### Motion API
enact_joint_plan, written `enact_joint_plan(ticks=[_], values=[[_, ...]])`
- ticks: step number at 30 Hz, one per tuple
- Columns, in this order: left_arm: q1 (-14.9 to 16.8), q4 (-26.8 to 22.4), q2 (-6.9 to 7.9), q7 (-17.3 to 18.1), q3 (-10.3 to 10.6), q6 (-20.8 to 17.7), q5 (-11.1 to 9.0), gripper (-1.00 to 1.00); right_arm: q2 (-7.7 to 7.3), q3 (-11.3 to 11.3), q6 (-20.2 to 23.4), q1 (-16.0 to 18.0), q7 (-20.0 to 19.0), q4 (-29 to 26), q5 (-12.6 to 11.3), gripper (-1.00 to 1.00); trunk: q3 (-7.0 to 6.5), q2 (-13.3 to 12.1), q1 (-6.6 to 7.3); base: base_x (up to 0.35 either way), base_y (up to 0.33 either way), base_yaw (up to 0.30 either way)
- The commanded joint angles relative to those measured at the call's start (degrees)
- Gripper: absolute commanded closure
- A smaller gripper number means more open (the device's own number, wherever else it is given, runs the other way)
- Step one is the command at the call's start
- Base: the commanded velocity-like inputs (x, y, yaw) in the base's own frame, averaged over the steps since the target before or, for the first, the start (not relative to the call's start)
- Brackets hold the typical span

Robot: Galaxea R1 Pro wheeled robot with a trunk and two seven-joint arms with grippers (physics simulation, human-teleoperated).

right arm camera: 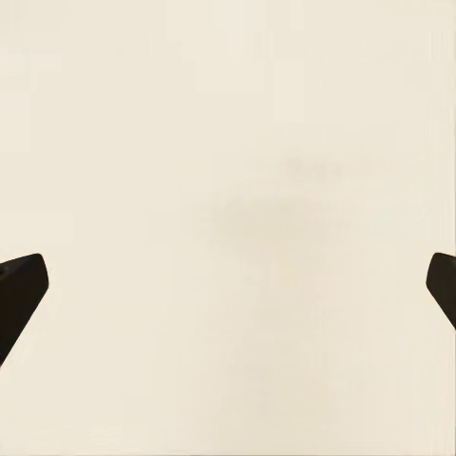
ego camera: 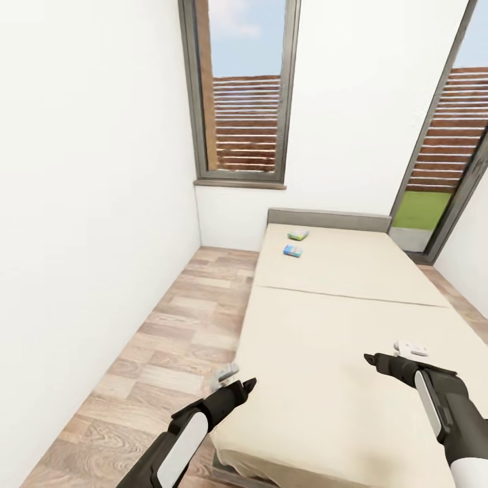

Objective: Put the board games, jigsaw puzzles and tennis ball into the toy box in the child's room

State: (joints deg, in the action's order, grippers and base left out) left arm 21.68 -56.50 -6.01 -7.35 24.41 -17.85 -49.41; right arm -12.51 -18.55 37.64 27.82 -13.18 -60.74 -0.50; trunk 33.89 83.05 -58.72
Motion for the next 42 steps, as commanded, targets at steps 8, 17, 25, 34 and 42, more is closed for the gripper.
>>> enact_joint_plan(ticks=[8, 17, 25, 34, 42], values=[[0.0, -0.1, 0.03, -0.5, 0.1, -0.1, -0.6, -1.0, 0.03, 0.0, 0.3, 0.0, -0.2, -0.1, 0.0, -1.0, 0.06, 0.0, -0.01, 0.116, 0.317, -0.02], [0.0, -0.1, 0.03, -0.5, 0.1, -0.1, -0.6, -1.0, 0.03, 0.0, 0.3, 0.0, -0.2, -0.1, 0.0, -1.0, 0.06, 0.0, -0.01, 0.051, 0.326, -0.005], [0.0, -0.1, 0.03, -0.6, 0.1, -0.1, -0.6, -1.0, 0.03, 0.0, 0.3, 0.0, -0.2, -0.2, 0.0, -1.0, 0.06, 0.0, -0.01, 0.013, 0.33, -0.001], [0.0, -0.1, 0.03, -0.5, 0.1, -0.1, -0.6, -1.0, 0.03, 0.0, 0.3, 0.0, -0.2, -0.2, 0.0, -1.0, 0.06, 0.0, -0.01, 0.023, 0.331, -0.003], [0.0, -0.1, 0.03, -0.6, 0.1, 0.0, -0.4, -1.0, 0.03, 0.1, 0.3, 0.0, -0.2, -0.2, 0.0, -1.0, 0.06, 0.0, -0.01, 0.068, 0.326, -0.105]])
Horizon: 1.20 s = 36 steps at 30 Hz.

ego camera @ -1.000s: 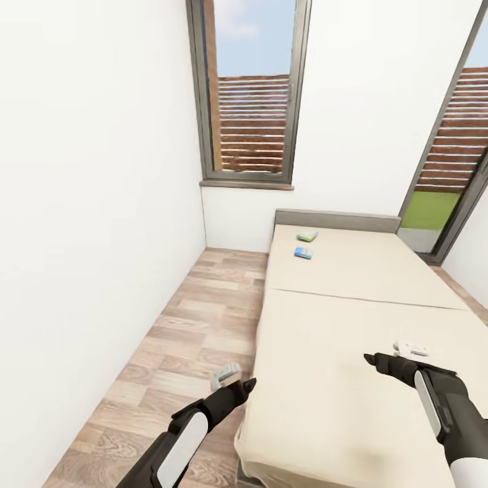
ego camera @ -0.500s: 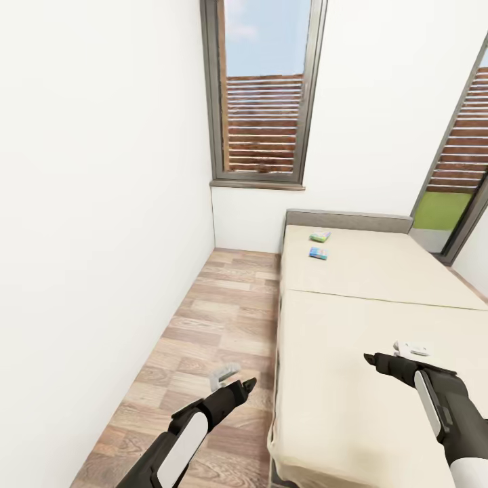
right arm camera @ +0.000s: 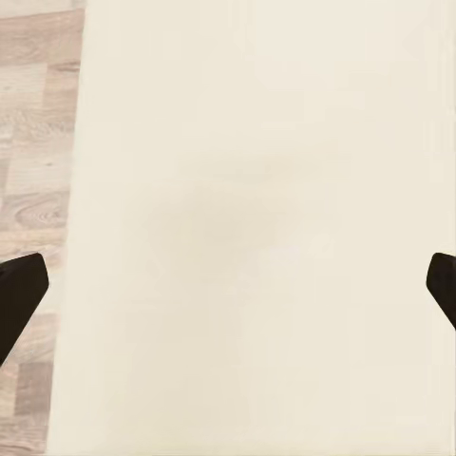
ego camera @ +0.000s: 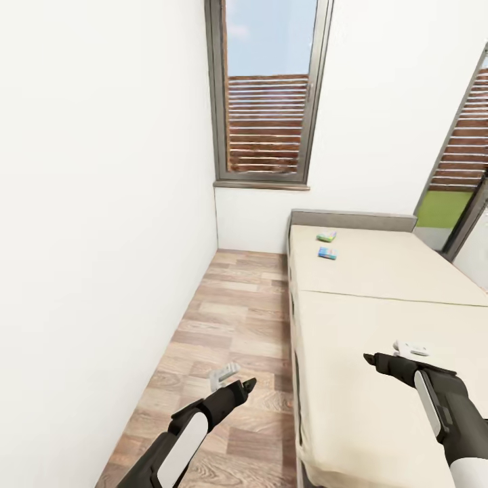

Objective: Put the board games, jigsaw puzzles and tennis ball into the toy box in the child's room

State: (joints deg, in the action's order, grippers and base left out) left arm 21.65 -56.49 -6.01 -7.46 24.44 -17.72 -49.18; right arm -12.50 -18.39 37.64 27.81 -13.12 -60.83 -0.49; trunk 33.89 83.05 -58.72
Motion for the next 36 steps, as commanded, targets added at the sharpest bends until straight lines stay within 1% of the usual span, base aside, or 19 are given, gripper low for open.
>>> enact_joint_plan(ticks=[1, 6, 11, 17, 36], values=[[0.0, -0.1, 0.03, -0.5, 0.1, -0.1, -0.6, -1.0, 0.02, -0.1, 0.3, 0.0, -0.2, -0.1, 0.0, -1.0, 0.06, 0.0, -0.01, 0.093, 0.298, -0.148], [0.0, -0.1, 0.01, -0.5, 0.1, -0.1, -0.5, -1.0, 0.02, -0.1, 0.3, 0.0, -0.2, -0.1, 0.0, -1.0, 0.06, 0.0, -0.01, 0.062, 0.183, -0.085], [0.0, -0.2, -0.03, -0.5, 0.2, 0.0, -0.4, -1.0, 0.02, -0.2, 0.3, 0.0, -0.2, -0.4, 0.0, -1.0, 0.06, 0.0, -0.01, 0.026, 0.076, -0.035], [0.0, -0.2, -0.05, -0.7, 0.3, 0.0, -0.4, -1.0, 0.02, -0.3, 0.3, -0.1, -0.2, -1.6, 0.0, -1.0, 0.06, 0.0, -0.01, 0.007, 0.021, -0.01], [0.1, -0.2, -0.06, -0.6, 0.3, 0.0, -0.4, -1.0, -0.01, -0.4, 0.3, -0.2, -0.2, -2.2, 0.1, -1.0, 0.06, 0.0, -0.01, 0.01, 0.003, -0.002]])
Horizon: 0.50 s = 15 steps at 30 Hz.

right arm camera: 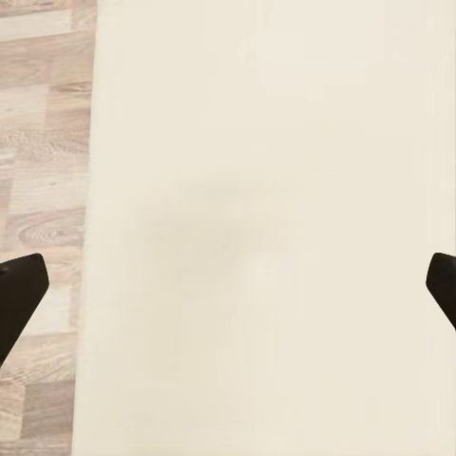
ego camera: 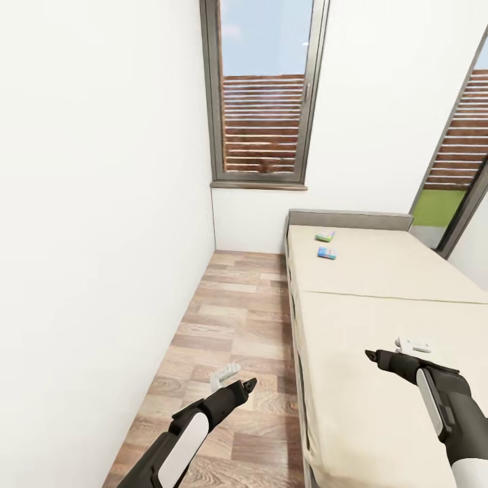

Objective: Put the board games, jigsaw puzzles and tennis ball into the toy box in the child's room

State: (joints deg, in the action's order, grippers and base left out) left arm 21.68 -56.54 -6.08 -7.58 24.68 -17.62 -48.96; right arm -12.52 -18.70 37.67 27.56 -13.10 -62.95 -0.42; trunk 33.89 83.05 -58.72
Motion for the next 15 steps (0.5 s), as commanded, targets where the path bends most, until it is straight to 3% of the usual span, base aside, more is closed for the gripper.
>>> enact_joint_plan(ticks=[1, 9, 15], values=[[0.0, -0.1, 0.02, -0.5, 0.1, -0.1, -0.6, -1.0, 0.0, -0.1, 0.3, 0.0, -0.3, -0.1, 0.0, -1.0, 0.06, 0.0, -0.01, 0.135, 0.0, 0.0], [0.0, -0.1, 0.02, -0.6, 0.3, -0.1, -0.6, -1.0, 0.01, -0.1, 0.3, 0.0, -0.3, -0.1, 0.0, -1.0, 0.06, 0.0, -0.01, 0.232, 0.0, -0.004], [0.0, -0.1, 0.02, -0.7, 0.4, -0.1, -0.6, -1.0, 0.01, -0.1, 0.3, 0.0, -0.3, -0.1, 0.0, -1.0, 0.06, 0.0, -0.01, 0.305, 0.0, -0.111]])
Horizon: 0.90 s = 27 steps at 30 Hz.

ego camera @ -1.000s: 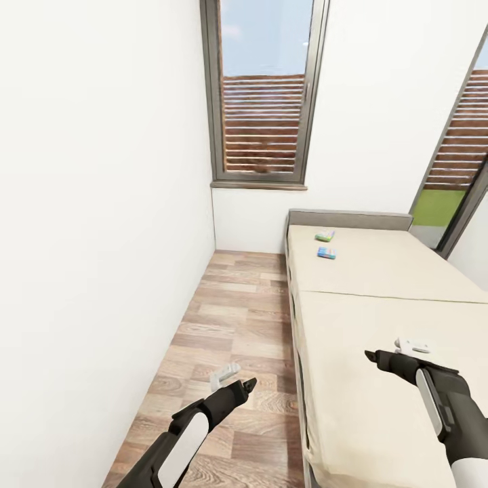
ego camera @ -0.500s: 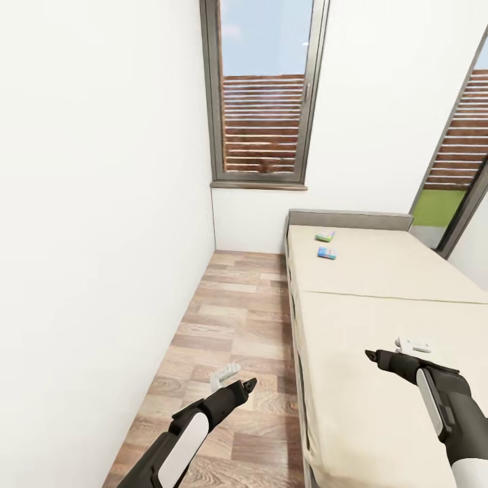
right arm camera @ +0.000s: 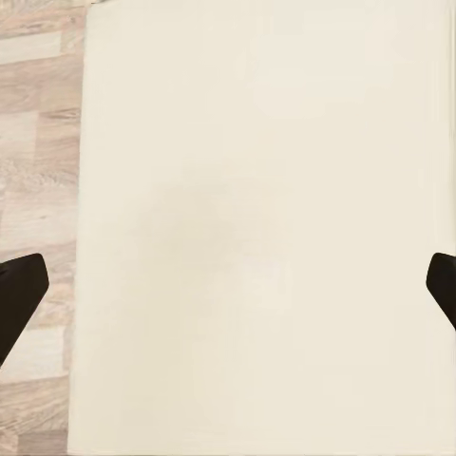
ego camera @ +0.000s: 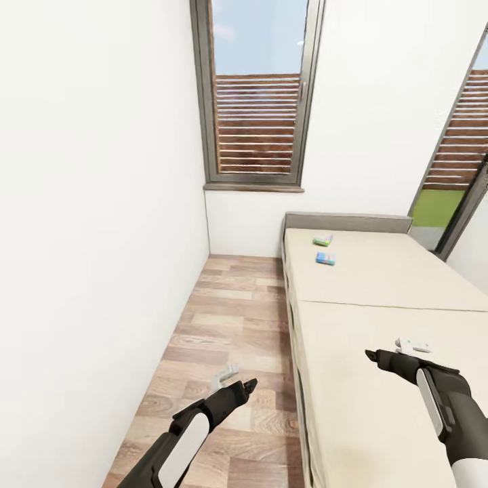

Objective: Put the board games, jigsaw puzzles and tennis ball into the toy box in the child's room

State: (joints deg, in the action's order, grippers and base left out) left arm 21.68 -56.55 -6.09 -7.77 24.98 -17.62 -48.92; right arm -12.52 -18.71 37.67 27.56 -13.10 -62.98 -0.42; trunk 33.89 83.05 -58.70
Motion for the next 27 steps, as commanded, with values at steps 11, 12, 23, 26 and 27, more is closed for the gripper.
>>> enact_joint_plan(ticks=[11, 12, 23, 26, 27], values=[[0.0, -0.1, 0.02, -0.6, 0.2, -0.1, -0.6, -1.0, 0.04, -0.1, 0.3, 0.0, -0.3, -0.1, 0.0, -1.0, 0.06, 0.0, -0.03, 0.178, 0.0, -0.22], [0.0, -0.1, 0.02, -0.6, 0.2, -0.1, -0.6, -1.0, 0.04, -0.1, 0.3, 0.0, -0.3, -0.1, 0.0, -1.0, 0.06, 0.0, -0.03, 0.055, 0.0, -0.135], [0.0, -0.1, 0.02, -0.5, 0.2, -0.1, -0.6, -1.0, 0.04, -0.1, 0.3, 0.0, -0.3, -0.1, 0.0, -1.0, 0.06, 0.0, -0.03, 0.025, 0.0, -0.06], [0.0, -0.1, 0.02, -0.5, 0.2, -0.1, -0.6, -1.0, 0.04, -0.1, 0.3, 0.0, -0.3, -0.1, 0.0, -1.0, 0.06, 0.0, -0.03, 0.007, 0.0, -0.017], [0.0, -0.1, 0.02, -0.5, 0.2, -0.1, -0.6, -1.0, 0.04, -0.1, 0.3, 0.0, -0.3, -0.1, 0.0, -1.0, 0.06, 0.0, -0.03, 0.005, 0.0, -0.012]])
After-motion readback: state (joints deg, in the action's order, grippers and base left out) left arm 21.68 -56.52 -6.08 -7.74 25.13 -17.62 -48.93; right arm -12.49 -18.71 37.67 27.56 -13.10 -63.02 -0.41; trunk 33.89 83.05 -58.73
